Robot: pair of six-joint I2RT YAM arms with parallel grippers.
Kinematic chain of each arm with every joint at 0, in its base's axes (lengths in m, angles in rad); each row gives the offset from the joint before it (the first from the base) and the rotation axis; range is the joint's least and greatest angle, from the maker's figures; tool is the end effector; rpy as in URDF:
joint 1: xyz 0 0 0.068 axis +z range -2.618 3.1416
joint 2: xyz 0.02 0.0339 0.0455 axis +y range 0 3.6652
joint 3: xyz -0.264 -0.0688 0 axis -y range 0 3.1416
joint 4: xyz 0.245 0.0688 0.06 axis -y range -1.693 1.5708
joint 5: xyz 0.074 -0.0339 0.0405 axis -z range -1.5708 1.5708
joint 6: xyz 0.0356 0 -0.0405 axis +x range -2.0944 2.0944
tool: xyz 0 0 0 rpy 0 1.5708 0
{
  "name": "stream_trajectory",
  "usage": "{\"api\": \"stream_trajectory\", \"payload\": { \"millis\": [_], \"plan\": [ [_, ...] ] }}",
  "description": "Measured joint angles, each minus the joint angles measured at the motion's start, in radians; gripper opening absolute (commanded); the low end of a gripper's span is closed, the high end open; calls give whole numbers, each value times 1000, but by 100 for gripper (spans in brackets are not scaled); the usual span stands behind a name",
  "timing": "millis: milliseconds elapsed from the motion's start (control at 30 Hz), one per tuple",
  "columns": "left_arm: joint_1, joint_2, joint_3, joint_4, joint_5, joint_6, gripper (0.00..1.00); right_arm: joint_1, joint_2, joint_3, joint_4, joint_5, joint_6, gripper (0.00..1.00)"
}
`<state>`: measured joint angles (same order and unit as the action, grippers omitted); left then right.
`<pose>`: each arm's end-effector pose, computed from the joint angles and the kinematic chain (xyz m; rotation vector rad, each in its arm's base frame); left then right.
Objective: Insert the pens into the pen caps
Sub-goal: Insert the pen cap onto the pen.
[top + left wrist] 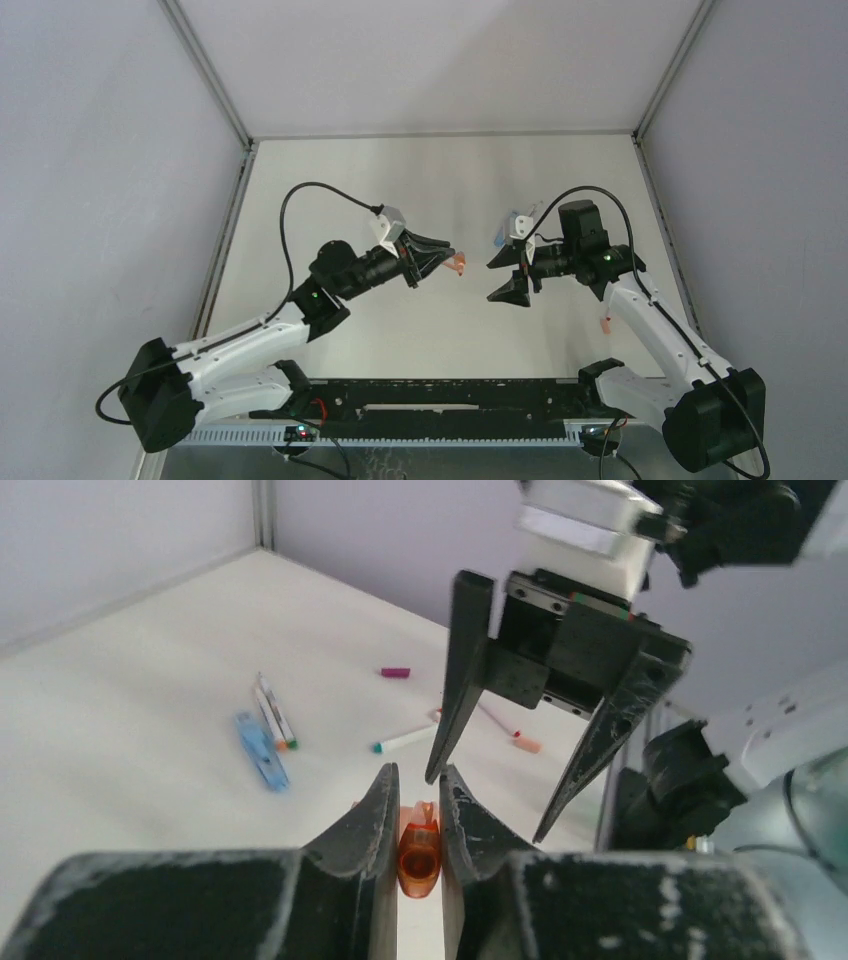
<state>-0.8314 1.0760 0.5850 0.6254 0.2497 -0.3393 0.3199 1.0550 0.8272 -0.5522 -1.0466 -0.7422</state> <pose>0.1596 -0.1881 0.2978 0.5849 1.4283 -1.1257 0.1871 0.0944 0.2817 -1.4288 1.4813 0.9538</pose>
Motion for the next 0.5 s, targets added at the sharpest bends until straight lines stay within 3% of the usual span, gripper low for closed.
{"api": "stream_trajectory", "payload": {
  "millis": [233, 500],
  "plan": [
    [-79, -56, 182, -350, 112, 369, 0, -8, -14, 0, 27, -78, 79, 78],
    [-137, -44, 282, -583, 175, 526, 0, 1, -44, -3, 68, -105, 104, 75]
  ]
}}
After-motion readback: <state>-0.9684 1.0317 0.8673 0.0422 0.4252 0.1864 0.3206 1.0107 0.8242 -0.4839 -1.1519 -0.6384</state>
